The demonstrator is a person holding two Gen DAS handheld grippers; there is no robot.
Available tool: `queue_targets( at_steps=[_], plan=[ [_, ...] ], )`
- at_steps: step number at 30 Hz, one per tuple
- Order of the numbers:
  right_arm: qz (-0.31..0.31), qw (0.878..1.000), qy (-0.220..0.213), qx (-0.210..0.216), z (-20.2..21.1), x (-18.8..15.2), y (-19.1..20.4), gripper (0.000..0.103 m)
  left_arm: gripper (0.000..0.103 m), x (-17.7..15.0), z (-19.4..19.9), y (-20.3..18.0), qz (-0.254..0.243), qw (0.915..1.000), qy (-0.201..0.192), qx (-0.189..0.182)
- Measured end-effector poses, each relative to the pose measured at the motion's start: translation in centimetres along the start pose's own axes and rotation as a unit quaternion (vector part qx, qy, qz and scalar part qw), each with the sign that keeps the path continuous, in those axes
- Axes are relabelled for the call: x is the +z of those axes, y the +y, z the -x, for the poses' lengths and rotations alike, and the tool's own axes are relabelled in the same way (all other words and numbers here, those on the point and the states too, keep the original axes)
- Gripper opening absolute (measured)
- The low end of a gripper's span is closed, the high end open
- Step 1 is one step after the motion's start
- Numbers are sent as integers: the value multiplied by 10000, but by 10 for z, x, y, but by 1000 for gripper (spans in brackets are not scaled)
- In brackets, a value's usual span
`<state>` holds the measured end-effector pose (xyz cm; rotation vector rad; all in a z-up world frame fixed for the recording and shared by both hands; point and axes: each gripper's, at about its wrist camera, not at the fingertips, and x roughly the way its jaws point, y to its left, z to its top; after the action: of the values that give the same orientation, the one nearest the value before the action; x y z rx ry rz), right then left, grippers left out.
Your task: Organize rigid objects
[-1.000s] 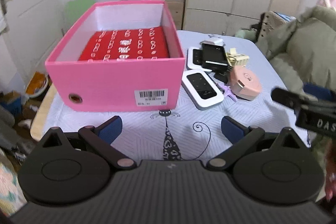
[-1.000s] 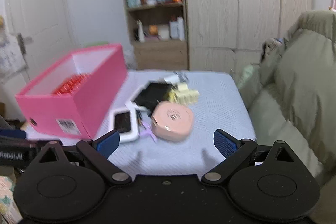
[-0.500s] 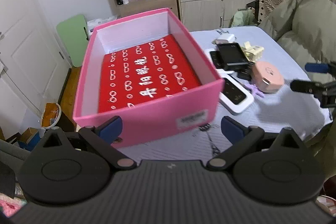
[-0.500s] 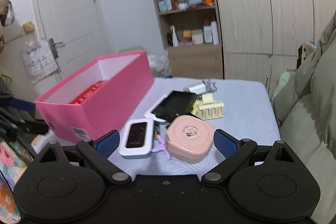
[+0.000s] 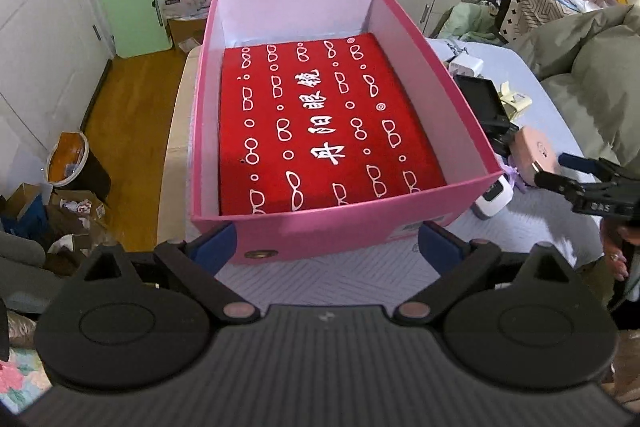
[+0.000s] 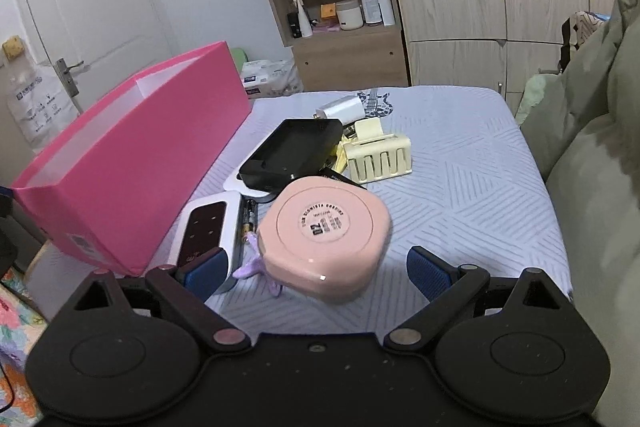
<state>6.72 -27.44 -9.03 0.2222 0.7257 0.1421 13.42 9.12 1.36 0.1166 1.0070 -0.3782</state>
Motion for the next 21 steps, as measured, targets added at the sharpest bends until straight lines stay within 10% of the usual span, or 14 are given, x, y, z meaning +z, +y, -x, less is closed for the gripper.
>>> queue_targets(
  at_steps=[7,21],
  plan=[
    [180,9994,-62,-280,-21,3,8,98,98,10,11,5,-29,9999,129,-97],
    [168,9987,-298,-387,-38,7,9,84,90,68,-34,45,5,9937,-161,1109]
  ],
)
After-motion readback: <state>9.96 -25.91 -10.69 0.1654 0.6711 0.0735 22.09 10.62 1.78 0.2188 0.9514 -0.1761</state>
